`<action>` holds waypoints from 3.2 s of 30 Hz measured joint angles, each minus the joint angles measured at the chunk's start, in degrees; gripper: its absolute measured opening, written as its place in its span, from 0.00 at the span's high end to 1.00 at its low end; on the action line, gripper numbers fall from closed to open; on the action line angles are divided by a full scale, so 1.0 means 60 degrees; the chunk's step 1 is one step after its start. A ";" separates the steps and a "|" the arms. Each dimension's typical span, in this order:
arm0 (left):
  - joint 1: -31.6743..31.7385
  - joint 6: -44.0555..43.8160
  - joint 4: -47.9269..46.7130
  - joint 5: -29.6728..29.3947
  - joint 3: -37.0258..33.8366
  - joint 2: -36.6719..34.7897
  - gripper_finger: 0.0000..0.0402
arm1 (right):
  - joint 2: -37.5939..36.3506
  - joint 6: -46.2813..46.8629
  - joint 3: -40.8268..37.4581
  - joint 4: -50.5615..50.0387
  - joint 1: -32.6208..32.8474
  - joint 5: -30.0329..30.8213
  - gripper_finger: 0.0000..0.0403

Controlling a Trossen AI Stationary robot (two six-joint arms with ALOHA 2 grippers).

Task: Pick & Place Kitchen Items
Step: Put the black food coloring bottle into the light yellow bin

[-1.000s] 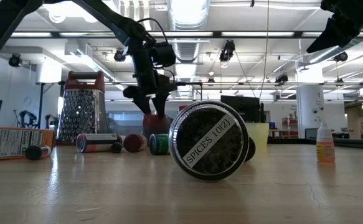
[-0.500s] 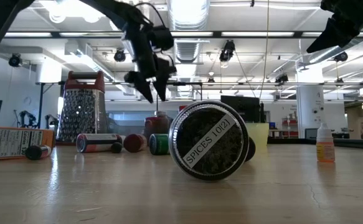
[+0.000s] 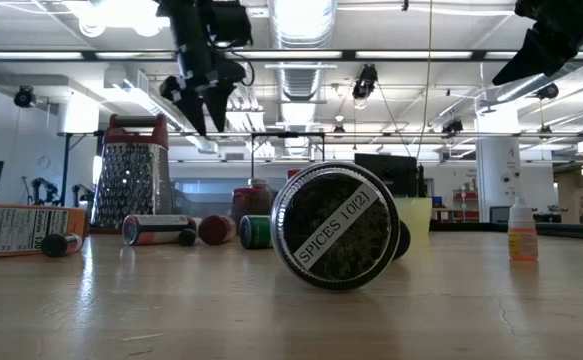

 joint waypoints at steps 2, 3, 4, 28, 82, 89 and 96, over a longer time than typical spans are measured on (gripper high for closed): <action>-0.0196 -0.0326 0.0178 -0.0001 -0.0540 -0.0368 0.33 | 0.0000 0.0000 0.0000 0.0000 -0.0001 0.0000 0.98; -0.0301 -0.0495 0.0333 -0.0018 -0.0825 -0.0557 0.33 | 0.0000 0.0000 0.0000 -0.0001 0.0001 0.0000 0.98; -0.0389 -0.0640 0.0500 -0.0067 -0.1118 -0.0752 0.33 | 0.0000 0.0000 0.0000 -0.0001 0.0000 0.0000 0.98; -0.1271 -0.2515 0.2377 0.0655 -0.4562 -0.2207 0.33 | -0.0004 0.0000 0.0000 0.0000 0.0002 0.0000 0.98; -0.6781 -0.8958 0.0127 0.0943 -0.2515 -0.0422 0.33 | 0.0000 0.0000 0.0000 0.0000 0.0002 0.0000 0.98; -0.8507 -1.2904 0.0252 -0.0627 -0.2519 -0.0398 0.33 | -0.0003 0.0000 0.0002 -0.0002 0.0001 0.0001 0.98; -0.9211 -1.5430 0.0404 -0.1540 -0.2519 -0.0189 0.33 | -0.0003 0.0000 0.0001 -0.0001 0.0000 0.0003 0.98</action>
